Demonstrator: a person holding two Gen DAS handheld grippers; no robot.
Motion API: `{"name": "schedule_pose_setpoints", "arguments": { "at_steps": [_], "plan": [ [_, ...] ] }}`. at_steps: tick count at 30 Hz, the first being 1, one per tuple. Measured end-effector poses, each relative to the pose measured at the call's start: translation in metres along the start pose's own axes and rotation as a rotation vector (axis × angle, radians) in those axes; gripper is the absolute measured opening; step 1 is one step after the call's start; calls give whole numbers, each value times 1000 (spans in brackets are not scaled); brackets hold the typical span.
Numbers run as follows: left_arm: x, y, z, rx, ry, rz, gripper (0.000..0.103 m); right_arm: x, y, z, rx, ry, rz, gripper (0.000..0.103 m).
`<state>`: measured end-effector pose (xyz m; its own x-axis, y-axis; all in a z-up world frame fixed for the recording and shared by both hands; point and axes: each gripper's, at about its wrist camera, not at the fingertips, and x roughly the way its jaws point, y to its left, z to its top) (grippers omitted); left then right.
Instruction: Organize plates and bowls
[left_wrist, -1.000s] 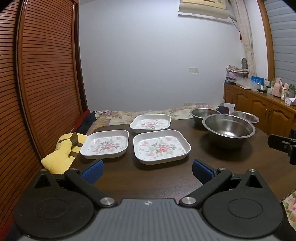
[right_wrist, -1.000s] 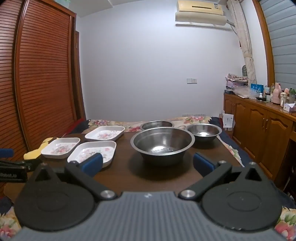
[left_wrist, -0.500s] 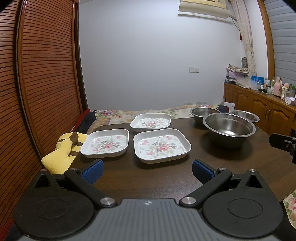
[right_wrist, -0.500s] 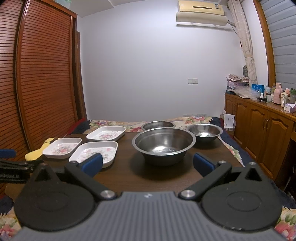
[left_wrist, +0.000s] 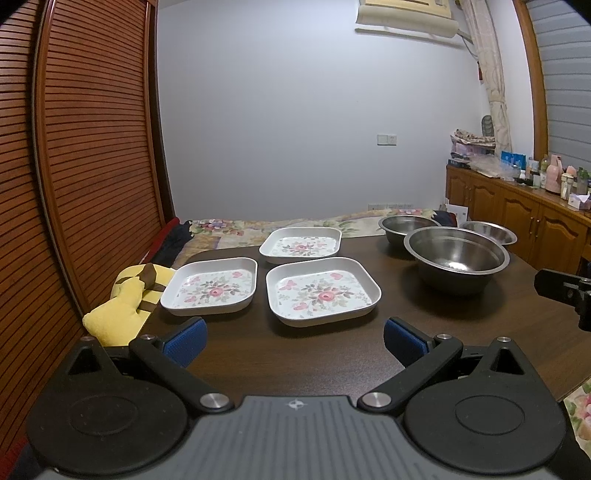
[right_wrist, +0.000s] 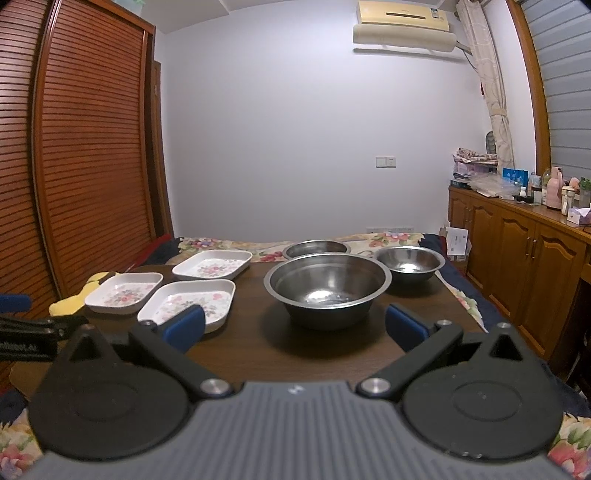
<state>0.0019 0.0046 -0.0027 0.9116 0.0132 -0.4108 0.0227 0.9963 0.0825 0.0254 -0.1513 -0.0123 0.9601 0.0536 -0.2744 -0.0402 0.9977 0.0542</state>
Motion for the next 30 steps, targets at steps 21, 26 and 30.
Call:
{"name": "schedule_pose_setpoints", "arguments": {
  "at_steps": [21,26,30],
  "plan": [
    [0,-4,-2,6,4,0,103,0,-1,0,10,-2,0,103],
    [0,-4,-3,5,6,-1,103,-1,-2,0,11,-6,0,103],
    [0,-4,-3,5,6,-1,103,-1,-3,1,12,-6,-1,103]
  ]
}}
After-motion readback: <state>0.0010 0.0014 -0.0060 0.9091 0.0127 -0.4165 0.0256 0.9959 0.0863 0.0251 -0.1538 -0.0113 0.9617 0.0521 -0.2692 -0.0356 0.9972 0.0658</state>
